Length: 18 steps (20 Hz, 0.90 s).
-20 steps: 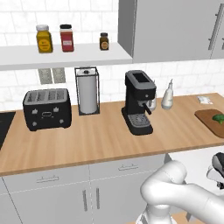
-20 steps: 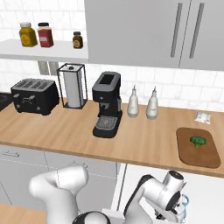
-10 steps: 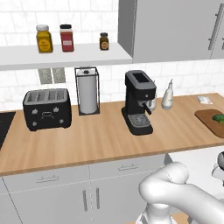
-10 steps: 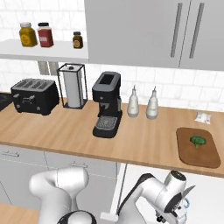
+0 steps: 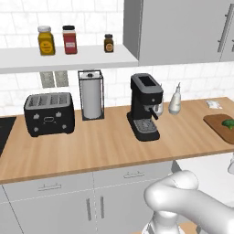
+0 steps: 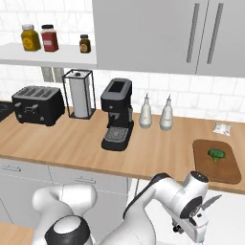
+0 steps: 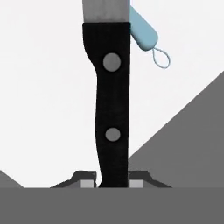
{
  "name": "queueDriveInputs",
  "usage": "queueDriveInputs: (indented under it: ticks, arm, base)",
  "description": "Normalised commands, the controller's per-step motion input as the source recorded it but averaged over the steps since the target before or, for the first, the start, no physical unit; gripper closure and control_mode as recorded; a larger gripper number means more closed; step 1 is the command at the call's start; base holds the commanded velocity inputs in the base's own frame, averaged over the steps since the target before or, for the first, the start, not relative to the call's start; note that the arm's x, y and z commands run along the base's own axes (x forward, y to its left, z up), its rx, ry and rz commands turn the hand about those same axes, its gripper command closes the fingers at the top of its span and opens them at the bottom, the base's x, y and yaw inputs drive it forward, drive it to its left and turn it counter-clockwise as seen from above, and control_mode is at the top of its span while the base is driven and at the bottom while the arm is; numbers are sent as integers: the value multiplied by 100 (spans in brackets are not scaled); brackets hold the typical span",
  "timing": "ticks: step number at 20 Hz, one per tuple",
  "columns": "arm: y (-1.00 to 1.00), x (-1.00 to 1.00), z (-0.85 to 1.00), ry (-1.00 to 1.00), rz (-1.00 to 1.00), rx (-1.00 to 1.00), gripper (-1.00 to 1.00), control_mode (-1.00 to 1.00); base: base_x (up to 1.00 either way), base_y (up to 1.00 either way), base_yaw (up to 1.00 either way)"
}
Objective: Place the appropriate cutting tool for cutting the broccoli skin on the cutting board.
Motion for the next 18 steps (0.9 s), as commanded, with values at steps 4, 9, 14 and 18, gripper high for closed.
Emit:
queueDriveInputs:
  ticks: [4,9,14,18]
  arm:
    - [0,-21,96,0,-6,0,100,-100]
    - [-8,-9,83,0,-2,0,100,-100]
    - [-24,27,54,3,-2,1,100,-100]
    - [-39,52,38,8,-3,3,100,-100]
  base:
    - [0,0,0]
    - [0,0,0]
    - [0,0,0]
    - [0,0,0]
